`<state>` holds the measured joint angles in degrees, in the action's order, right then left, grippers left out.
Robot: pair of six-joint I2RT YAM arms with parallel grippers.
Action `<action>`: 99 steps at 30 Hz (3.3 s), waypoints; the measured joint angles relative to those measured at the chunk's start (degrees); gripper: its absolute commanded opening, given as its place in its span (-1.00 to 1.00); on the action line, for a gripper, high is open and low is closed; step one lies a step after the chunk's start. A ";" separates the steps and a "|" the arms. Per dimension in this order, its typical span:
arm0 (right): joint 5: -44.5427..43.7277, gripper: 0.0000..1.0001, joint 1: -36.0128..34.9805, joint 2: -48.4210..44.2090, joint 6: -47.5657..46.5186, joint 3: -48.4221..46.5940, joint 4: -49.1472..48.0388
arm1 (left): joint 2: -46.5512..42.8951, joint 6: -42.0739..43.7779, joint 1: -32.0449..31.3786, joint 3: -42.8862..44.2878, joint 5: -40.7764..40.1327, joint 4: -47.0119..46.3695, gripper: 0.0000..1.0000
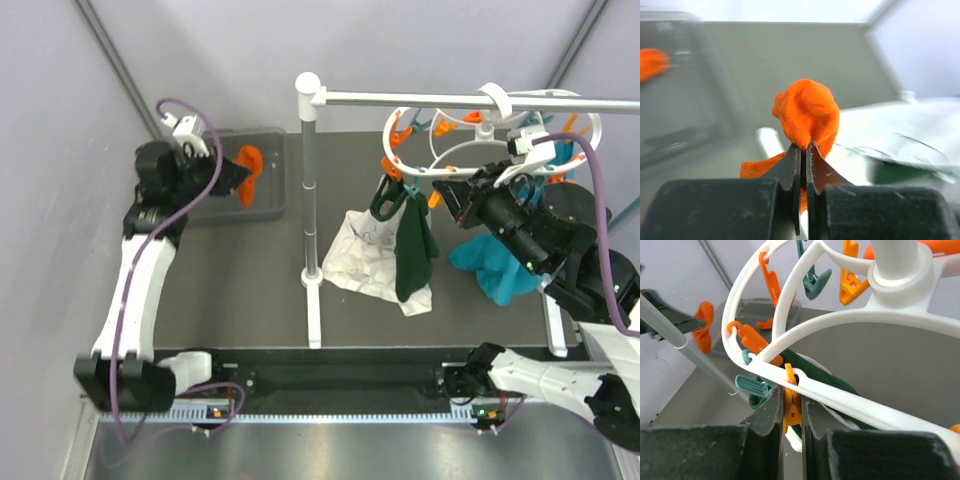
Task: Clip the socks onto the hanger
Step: Pick up the sock from the bin, then clamp the sock onto the hanger.
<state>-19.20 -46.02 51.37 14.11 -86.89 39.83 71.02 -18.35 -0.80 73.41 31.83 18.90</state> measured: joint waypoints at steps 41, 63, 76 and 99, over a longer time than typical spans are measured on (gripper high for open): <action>14.27 -1.00 0.02 -0.59 4.15 -0.66 0.24 | -9.75 -5.86 -62.75 -21.73 -4.76 -42.34 -1.00; 16.76 -1.00 0.02 -1.40 5.07 -0.83 1.31 | -1.53 3.52 -67.19 -12.37 -31.93 -29.11 -1.00; 16.74 -1.00 0.02 -1.92 5.22 -0.48 1.31 | -2.05 3.48 -68.87 -11.23 -30.05 -29.35 -1.00; 16.92 -1.00 0.02 -2.27 5.64 0.28 0.66 | -1.84 5.03 -69.44 -7.74 -30.84 -31.36 -1.00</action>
<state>-2.28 -46.00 49.10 19.75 -86.61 40.49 69.19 -13.32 -70.24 65.67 0.99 -12.47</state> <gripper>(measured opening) 0.081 0.034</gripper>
